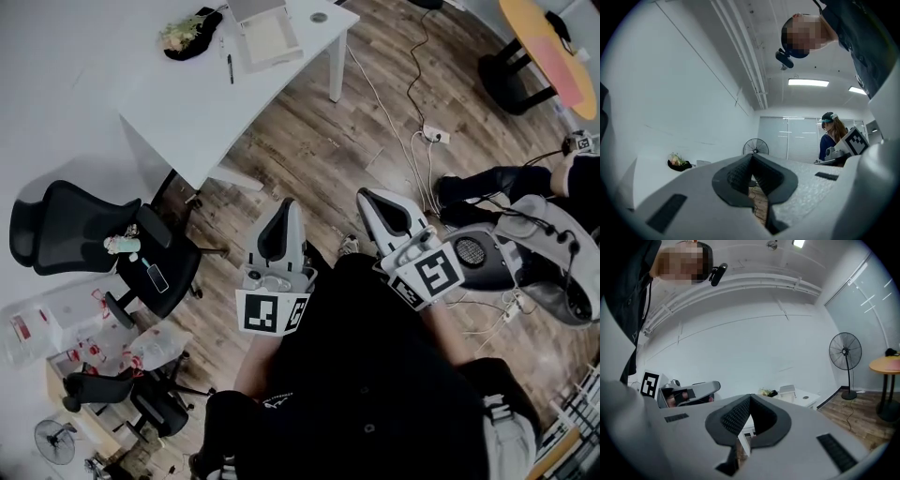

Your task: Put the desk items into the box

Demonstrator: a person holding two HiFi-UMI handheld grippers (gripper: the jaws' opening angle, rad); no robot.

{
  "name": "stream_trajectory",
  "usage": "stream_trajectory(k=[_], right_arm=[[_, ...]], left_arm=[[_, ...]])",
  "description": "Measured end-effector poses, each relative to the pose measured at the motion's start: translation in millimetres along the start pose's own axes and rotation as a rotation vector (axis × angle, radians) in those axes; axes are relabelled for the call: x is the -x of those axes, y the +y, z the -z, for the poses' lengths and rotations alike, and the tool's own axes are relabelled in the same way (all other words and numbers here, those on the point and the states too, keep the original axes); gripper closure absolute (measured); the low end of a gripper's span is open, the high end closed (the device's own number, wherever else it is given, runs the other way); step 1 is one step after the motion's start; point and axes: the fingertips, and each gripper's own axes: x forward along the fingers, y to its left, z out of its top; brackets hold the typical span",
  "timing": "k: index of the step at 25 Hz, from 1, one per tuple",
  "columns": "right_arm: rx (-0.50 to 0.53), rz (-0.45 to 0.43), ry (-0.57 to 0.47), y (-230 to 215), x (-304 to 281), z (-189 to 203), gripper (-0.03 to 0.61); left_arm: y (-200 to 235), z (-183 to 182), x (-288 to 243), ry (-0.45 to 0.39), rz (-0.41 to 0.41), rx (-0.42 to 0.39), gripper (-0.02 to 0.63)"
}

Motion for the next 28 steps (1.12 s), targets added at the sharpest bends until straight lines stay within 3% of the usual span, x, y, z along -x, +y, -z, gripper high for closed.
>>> stream_trajectory(k=[8, 19, 28], right_arm=[[-0.017, 0.02, 0.007, -32.0, 4.1, 0.2, 0.58], [-0.023, 0.119, 0.042, -80.4, -66.9, 1.6, 0.58], [-0.016, 0.191, 0.024, -123.5, -160.8, -30.0, 0.58]], left_arm=[[-14.3, 8.3, -23.9, 0.017, -0.013, -0.043, 0.607], [54.7, 26.8, -102.1, 0.018, 0.051, 0.024, 0.607], [110.5, 8.1, -198.1, -0.013, 0.161, -0.015, 0.607]])
